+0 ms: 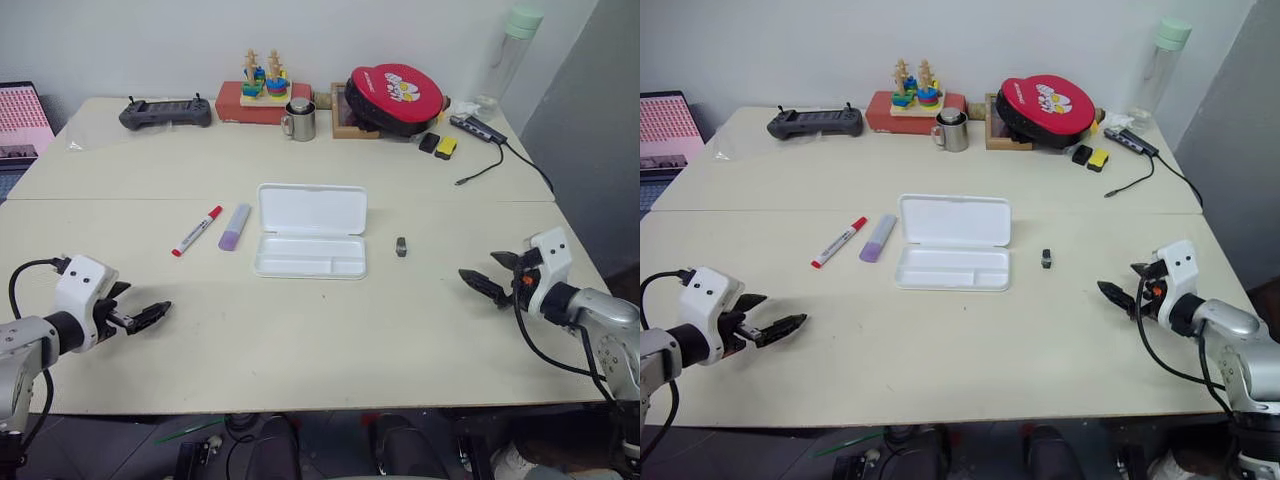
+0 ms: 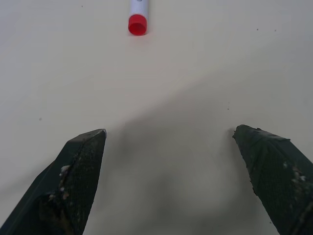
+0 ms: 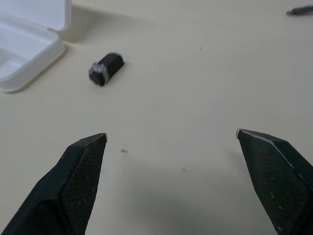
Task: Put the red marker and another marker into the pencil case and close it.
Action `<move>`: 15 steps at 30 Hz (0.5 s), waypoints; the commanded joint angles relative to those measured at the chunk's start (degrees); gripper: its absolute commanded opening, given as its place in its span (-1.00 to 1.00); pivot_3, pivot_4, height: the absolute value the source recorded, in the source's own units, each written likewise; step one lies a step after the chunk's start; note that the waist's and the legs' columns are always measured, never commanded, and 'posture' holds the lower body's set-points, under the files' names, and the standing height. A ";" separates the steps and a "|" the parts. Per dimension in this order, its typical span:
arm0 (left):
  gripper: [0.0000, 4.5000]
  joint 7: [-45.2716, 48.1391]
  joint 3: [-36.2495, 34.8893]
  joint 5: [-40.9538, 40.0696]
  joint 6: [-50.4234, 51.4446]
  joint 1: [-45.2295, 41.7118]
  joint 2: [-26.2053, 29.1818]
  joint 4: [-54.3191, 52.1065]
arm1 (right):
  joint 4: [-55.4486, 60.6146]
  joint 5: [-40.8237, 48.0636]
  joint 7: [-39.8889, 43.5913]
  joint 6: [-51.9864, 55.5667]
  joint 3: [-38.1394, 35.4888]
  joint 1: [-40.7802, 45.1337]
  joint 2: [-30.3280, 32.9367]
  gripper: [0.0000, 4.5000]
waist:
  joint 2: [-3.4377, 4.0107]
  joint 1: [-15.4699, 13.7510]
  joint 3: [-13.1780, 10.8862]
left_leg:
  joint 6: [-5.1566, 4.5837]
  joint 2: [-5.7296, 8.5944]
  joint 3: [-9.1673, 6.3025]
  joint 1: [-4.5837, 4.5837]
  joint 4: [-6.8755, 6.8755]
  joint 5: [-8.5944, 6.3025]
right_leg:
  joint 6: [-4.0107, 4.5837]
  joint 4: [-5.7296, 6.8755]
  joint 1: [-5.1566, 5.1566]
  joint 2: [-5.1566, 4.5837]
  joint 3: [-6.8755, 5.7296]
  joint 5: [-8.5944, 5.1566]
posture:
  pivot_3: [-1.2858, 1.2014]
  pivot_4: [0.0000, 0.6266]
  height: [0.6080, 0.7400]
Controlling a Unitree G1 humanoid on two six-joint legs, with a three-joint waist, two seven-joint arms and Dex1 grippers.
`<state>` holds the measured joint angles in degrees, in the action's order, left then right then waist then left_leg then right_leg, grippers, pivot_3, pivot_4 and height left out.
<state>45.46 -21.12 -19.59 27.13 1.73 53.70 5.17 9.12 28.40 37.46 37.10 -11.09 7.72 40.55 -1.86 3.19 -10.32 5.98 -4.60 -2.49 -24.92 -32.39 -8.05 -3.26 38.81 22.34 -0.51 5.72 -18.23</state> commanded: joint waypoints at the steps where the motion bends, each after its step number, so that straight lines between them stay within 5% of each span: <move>1: 1.00 -0.18 -2.09 -0.43 0.05 -0.87 0.17 -1.13 | 1.98 0.86 1.55 -0.53 -1.04 0.39 0.49 0.98 | 0.00 0.01 0.00 | 0.00 0.00 0.00 0.00 0.00 0.00 | 0.00 0.01 0.00 0.00 0.00 0.00 | 0.03 -0.52 1.00; 15: 1.00 0.90 -1.28 -1.31 0.98 -0.01 -1.84 -4.64 | 1.20 -0.14 3.24 -1.66 -0.93 0.78 0.08 0.98 | -0.01 0.03 0.00 | 0.00 -0.01 0.00 0.01 -0.04 -0.01 | -0.05 0.08 -0.03 0.02 0.00 0.00 | 0.03 -0.52 1.00</move>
<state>45.75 -21.05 -19.50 27.91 2.11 51.73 2.77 9.15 28.17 39.98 36.45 -10.93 8.01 40.20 -1.87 3.22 -10.32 5.97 -4.61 -2.50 -24.90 -32.44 -8.06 -3.31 38.90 22.31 -0.48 5.71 -18.23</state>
